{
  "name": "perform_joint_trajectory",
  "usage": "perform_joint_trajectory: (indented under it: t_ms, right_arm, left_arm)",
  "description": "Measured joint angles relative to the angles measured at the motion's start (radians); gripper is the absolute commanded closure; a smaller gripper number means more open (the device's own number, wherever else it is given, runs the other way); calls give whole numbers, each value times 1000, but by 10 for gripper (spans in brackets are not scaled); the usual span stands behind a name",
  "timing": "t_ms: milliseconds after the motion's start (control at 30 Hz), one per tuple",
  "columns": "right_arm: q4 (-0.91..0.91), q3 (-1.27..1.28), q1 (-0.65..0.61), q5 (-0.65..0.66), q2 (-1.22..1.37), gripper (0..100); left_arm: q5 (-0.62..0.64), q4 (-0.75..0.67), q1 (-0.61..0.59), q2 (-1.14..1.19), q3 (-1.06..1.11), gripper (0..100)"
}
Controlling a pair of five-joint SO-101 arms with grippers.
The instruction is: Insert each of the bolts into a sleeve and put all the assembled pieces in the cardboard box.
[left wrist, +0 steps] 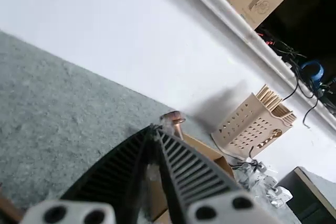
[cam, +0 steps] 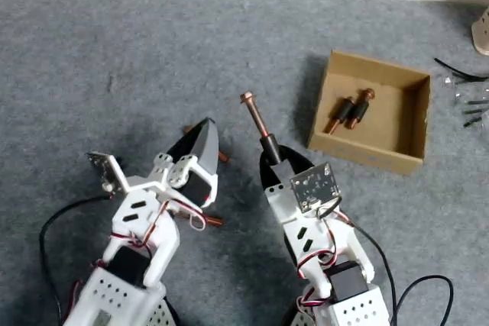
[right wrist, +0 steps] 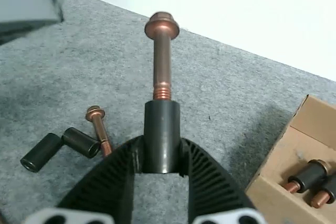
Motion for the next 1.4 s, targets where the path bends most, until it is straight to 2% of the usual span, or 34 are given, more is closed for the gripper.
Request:
perform_joint_trajectory:
  t_ms: [200,367,467,767,1067,1233,1400]
  right_arm:
    - [0,0,0,0,0,994]
    - [0,0,0,0,0,994]
    - [0,0,0,0,0,994]
    - [0,0,0,0,0,994]
    - [0,0,51,0,0,994]
    - [0,0,58,0,0,994]
    - [0,0,58,0,0,994]
  left_arm:
    - [8,-215,0,417,-103,993]
    - [72,-399,-3,832,-218,993]
    - [61,-476,0,961,-233,993]
    - [29,-485,21,1011,-301,993]
    - [-86,-437,155,1013,-321,993]
    - [-92,-437,158,1013,-321,993]
    - [-169,-431,158,1014,-374,993]
